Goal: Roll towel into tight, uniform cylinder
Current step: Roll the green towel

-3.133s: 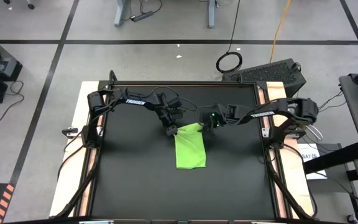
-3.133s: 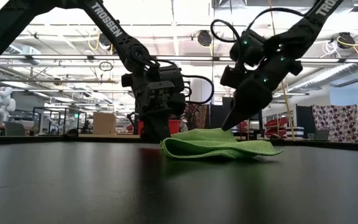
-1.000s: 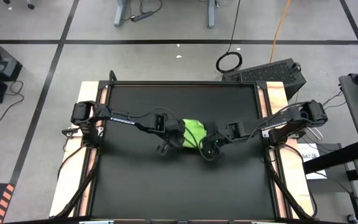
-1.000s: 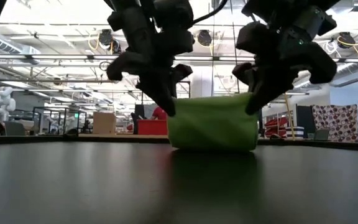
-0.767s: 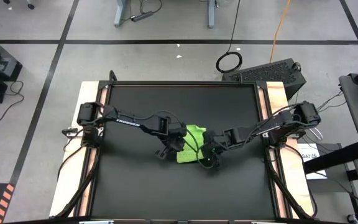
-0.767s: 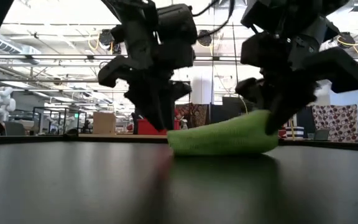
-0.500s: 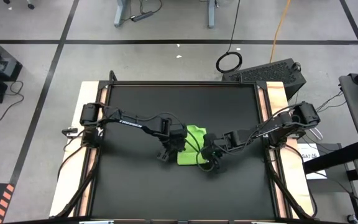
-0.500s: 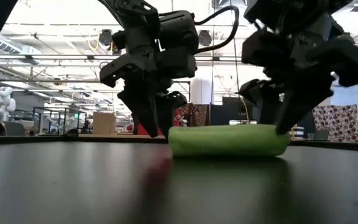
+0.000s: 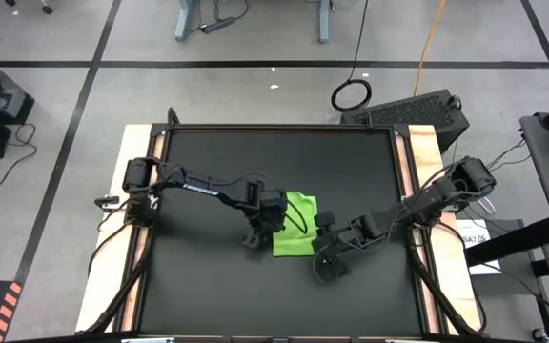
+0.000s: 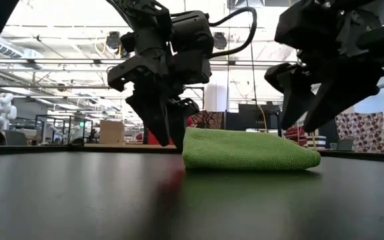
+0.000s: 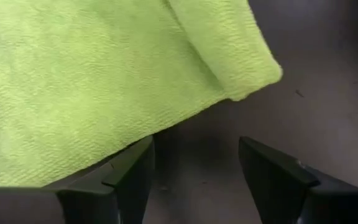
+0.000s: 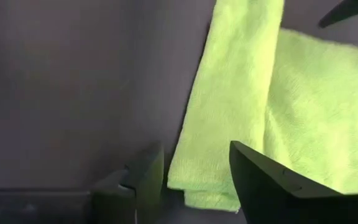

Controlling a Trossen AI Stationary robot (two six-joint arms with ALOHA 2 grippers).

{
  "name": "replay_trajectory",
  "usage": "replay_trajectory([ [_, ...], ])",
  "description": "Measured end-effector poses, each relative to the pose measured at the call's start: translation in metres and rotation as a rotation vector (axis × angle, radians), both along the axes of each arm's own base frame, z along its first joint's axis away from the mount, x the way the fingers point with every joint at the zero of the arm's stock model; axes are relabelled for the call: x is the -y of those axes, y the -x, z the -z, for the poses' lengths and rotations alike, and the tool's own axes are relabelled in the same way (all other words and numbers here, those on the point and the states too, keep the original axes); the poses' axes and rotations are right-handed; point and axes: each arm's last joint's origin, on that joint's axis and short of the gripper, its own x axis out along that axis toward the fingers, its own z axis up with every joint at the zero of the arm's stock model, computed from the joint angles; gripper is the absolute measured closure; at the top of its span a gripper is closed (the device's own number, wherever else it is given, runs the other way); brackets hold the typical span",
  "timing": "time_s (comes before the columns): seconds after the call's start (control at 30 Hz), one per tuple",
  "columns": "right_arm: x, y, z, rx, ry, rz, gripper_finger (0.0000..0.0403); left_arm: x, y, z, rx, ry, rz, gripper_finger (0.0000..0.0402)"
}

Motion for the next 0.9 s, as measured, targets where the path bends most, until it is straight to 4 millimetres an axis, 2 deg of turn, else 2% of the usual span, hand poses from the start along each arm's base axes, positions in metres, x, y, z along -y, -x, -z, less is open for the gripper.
replay_trajectory([
  [0.17, -0.005, 0.002, 0.000, 0.017, 0.018, 0.059, 0.0188, 0.008, -0.001, -0.007, -0.014, -0.005, 0.018, 0.0171],
  [0.37, -0.008, 0.004, 0.000, 0.026, 0.023, 0.110, 0.0149, 0.019, -0.001, -0.018, 0.022, -0.052, 0.034, 0.0210],
  [0.57, -0.010, 0.016, 0.013, -0.011, 0.009, 0.168, 0.0149, 0.033, 0.004, -0.028, 0.033, -0.056, 0.068, 0.0225],
  [0.67, -0.016, 0.017, 0.013, 0.009, -0.004, 0.162, 0.0155, 0.045, 0.004, -0.033, 0.073, -0.058, 0.092, 0.0225],
  [0.8, -0.020, 0.016, 0.010, 0.064, 0.029, 0.159, 0.0161, 0.061, 0.002, -0.035, 0.136, -0.066, 0.141, 0.0225],
  [0.9, -0.018, 0.017, 0.013, 0.084, 0.071, 0.176, 0.0163, 0.065, 0.001, -0.031, 0.186, -0.097, 0.138, 0.0225],
])
